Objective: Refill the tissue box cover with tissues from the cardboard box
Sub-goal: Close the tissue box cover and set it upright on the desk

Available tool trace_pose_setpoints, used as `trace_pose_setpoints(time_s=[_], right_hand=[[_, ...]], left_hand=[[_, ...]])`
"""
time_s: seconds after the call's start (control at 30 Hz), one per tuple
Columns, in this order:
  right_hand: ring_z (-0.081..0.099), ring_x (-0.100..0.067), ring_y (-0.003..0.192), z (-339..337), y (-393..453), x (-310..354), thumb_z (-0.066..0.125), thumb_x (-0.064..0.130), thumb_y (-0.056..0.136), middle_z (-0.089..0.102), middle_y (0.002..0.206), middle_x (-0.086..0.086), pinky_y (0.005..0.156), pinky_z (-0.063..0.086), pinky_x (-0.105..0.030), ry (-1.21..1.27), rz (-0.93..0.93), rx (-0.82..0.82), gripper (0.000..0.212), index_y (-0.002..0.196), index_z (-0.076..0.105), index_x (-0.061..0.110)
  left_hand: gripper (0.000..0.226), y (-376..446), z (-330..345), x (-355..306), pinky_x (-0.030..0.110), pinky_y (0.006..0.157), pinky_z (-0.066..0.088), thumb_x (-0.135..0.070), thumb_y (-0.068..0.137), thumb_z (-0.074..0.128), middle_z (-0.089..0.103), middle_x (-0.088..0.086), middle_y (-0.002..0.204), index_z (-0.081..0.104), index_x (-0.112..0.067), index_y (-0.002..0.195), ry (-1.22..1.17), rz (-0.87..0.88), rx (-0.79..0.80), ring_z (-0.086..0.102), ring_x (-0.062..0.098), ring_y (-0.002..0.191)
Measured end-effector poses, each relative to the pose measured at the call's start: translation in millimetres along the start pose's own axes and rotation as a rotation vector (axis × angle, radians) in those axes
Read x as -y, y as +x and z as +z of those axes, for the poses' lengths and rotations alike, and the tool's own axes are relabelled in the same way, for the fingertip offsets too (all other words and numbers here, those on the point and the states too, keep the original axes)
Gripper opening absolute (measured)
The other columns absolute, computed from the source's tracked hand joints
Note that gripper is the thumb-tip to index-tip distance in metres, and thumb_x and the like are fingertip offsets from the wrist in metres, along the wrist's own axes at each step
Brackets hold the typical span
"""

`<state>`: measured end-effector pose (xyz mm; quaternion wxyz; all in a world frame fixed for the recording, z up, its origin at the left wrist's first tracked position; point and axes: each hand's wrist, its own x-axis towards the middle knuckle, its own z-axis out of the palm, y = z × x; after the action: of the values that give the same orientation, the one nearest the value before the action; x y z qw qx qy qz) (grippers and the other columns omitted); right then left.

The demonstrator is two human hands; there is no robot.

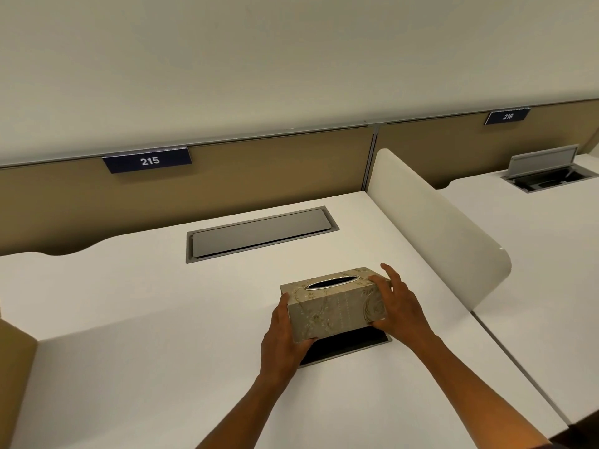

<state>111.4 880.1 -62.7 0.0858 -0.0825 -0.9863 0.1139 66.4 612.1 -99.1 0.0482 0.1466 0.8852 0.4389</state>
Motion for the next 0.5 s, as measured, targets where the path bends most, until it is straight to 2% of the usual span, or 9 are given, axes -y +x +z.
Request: trace_pose_setpoints(time_s=[0.13, 0.27, 0.33, 0.4, 0.43, 0.5], right_hand=[[0.058, -0.028, 0.117, 5, -2, -1, 0.09, 0.034, 0.057, 0.022, 0.159, -0.007, 0.086, 0.059, -0.036, 0.039, 0.001, -0.015, 0.102, 0.143, 0.038, 0.018], [0.06, -0.029, 0.115, 17, -13, -2, 0.09, 0.027, 0.06, 0.023, 0.158, -0.008, 0.078, 0.063, -0.035, 0.105, 0.005, -0.045, 0.101, 0.141, 0.031, 0.022], [0.061, -0.029, 0.115, 23, -19, -1, 0.09, 0.021, 0.06, 0.022, 0.158, -0.007, 0.073, 0.063, -0.03, 0.15, 0.026, -0.056, 0.1, 0.139, 0.028, 0.026], [0.063, -0.029, 0.114, 29, -24, 1, 0.089, 0.014, 0.058, 0.02, 0.157, -0.005, 0.065, 0.059, -0.021, 0.2, 0.045, -0.069, 0.099, 0.136, 0.029, 0.027], [0.062, -0.029, 0.116, 32, -26, 2, 0.09, 0.013, 0.056, 0.018, 0.157, -0.004, 0.063, 0.057, -0.019, 0.22, 0.053, -0.073, 0.1, 0.136, 0.03, 0.027], [0.055, -0.029, 0.125, 36, -31, 2, 0.094, 0.024, 0.054, 0.013, 0.159, -0.004, 0.067, 0.06, -0.024, 0.248, 0.061, -0.072, 0.107, 0.138, 0.028, 0.028]], left_hand=[[0.108, -1, 1, 2, 0.018, 0.087, 0.046, -0.043, 0.072, 0.08, 0.036, -0.007, 0.154, 0.008, -0.034, 0.152, 0.026, 0.003, 0.002, 0.056, 0.017, 0.124], [0.102, -7, 5, 3, 0.019, 0.076, 0.052, -0.04, 0.075, 0.076, 0.039, -0.005, 0.15, 0.009, -0.029, 0.151, 0.097, 0.021, 0.021, 0.064, 0.017, 0.106], [0.1, -10, 6, 5, 0.018, 0.071, 0.052, -0.04, 0.075, 0.074, 0.038, -0.002, 0.151, 0.01, -0.025, 0.151, 0.149, 0.02, 0.039, 0.066, 0.018, 0.098], [0.1, -12, 7, 7, 0.024, 0.071, 0.057, -0.04, 0.075, 0.074, 0.035, 0.0, 0.153, 0.01, -0.023, 0.15, 0.191, 0.028, 0.056, 0.066, 0.02, 0.094], [0.101, -13, 8, 9, 0.027, 0.071, 0.059, -0.04, 0.074, 0.075, 0.033, 0.0, 0.153, 0.009, -0.024, 0.149, 0.198, 0.035, 0.06, 0.066, 0.021, 0.094], [0.105, -15, 9, 12, 0.03, 0.074, 0.059, -0.044, 0.07, 0.077, 0.031, -0.001, 0.155, 0.007, -0.03, 0.147, 0.191, 0.05, 0.066, 0.065, 0.022, 0.099]])
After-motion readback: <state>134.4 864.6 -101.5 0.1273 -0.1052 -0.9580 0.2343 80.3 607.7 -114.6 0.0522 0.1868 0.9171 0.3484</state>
